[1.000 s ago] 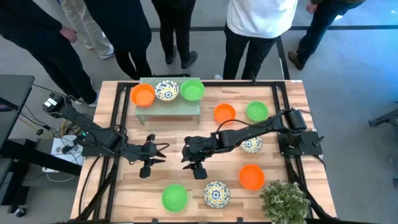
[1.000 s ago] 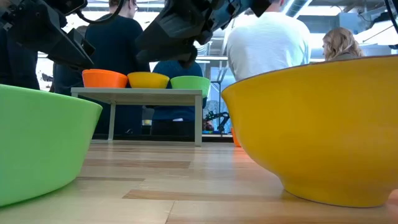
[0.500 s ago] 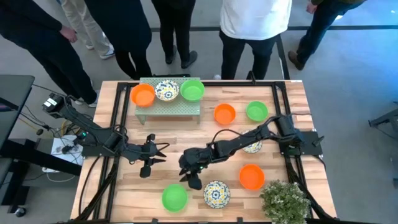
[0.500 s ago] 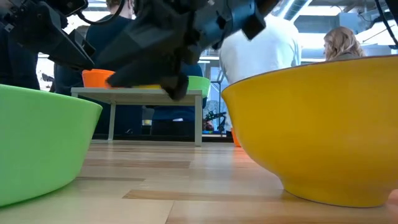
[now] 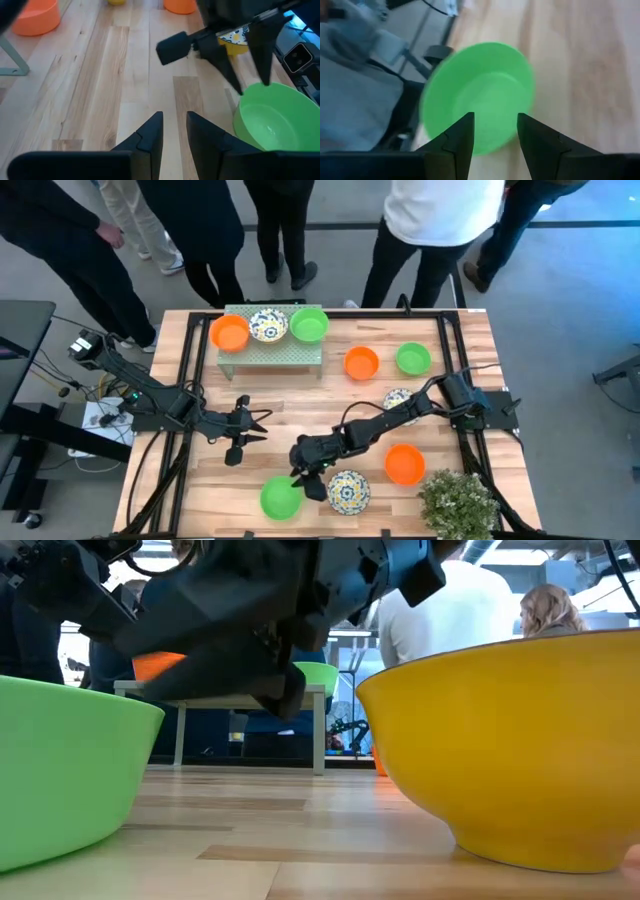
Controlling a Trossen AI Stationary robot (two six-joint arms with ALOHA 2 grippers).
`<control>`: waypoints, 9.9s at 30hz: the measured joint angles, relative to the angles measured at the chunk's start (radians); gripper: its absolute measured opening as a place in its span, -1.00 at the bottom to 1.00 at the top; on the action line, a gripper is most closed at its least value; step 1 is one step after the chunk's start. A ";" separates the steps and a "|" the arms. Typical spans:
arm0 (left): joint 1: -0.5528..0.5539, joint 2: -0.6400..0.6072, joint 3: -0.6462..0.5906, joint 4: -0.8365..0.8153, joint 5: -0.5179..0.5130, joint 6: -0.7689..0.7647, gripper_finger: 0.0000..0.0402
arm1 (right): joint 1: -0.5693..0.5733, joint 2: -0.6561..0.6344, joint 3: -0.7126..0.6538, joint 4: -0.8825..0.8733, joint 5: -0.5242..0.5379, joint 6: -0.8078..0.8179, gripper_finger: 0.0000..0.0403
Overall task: Pick & Place Mini bowls
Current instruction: Stack the green bowl on top of the other green bowl on the shelf, then stack the orange bowl on top of the other orange bowl on the shelf
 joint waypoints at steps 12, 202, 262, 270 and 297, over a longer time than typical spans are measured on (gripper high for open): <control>0.000 0.000 0.000 0.000 0.000 0.002 -0.57 | 0.001 0.001 0.000 -0.031 0.077 -0.023 -0.28; 0.365 -0.134 0.096 0.100 0.150 0.306 -0.96 | -0.610 -0.196 0.402 -0.812 0.312 -0.758 -0.97; 0.365 -0.133 0.096 0.090 0.151 0.270 -0.96 | -0.387 -0.454 0.438 -1.305 0.289 -0.485 -0.31; 0.365 -0.133 0.096 0.088 0.151 0.253 -0.96 | -0.389 -0.714 -0.142 -0.839 0.289 -0.407 -0.29; 0.366 -0.133 0.096 0.098 0.150 0.257 -0.64 | -0.492 -0.558 -0.497 -0.504 0.340 -0.268 -0.18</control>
